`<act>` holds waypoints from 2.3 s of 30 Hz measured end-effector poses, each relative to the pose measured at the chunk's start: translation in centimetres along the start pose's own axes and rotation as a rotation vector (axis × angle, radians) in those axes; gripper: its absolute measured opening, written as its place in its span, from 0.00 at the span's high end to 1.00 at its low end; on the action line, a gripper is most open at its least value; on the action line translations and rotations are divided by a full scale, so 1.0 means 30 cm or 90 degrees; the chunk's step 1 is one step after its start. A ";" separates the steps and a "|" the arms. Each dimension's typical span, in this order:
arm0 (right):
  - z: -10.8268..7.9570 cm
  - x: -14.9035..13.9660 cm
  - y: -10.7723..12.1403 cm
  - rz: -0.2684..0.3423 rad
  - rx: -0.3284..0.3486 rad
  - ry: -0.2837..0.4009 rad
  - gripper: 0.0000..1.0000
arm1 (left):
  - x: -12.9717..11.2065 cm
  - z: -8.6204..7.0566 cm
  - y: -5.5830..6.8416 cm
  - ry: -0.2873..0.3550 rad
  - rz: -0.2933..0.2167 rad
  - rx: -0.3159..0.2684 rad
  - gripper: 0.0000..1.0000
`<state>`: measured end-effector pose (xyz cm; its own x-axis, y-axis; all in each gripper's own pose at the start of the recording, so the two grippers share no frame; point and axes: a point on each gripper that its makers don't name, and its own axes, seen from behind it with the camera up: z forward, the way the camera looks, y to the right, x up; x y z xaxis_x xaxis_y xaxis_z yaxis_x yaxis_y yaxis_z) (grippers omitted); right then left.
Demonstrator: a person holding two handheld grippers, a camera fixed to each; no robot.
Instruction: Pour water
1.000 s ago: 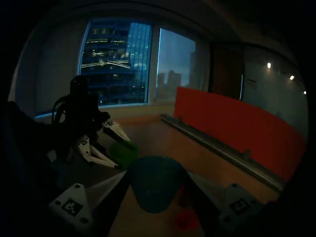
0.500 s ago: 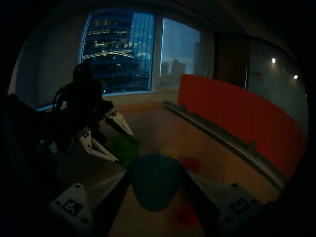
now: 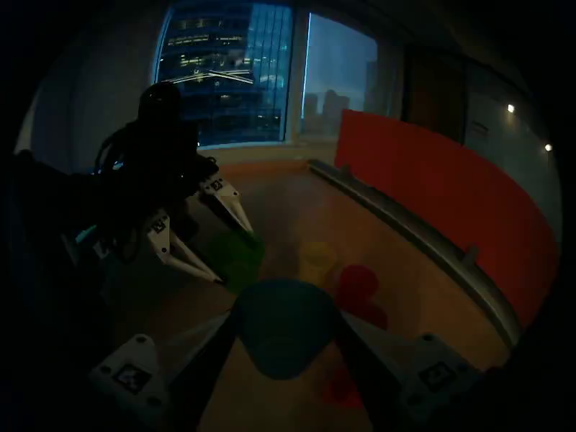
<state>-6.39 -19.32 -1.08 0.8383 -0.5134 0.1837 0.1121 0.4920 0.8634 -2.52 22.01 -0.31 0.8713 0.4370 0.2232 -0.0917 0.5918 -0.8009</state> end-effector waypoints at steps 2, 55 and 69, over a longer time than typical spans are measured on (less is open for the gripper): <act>0.013 -0.015 -0.001 -0.003 0.001 -0.007 0.05 | -0.012 0.006 -0.002 -0.006 -0.002 -0.003 0.14; 0.225 -0.256 -0.005 0.000 0.004 -0.077 0.04 | -0.246 0.136 0.024 -0.098 -0.012 -0.061 0.11; 0.240 -0.278 -0.020 -0.008 0.001 -0.085 0.03 | -0.245 0.127 0.034 -0.098 -0.022 -0.072 0.10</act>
<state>-17.27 -20.40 0.26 0.7581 -0.6086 0.2344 0.1213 0.4847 0.8663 -10.86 22.00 -0.65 0.7879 0.5219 0.3270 -0.0013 0.5324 -0.8465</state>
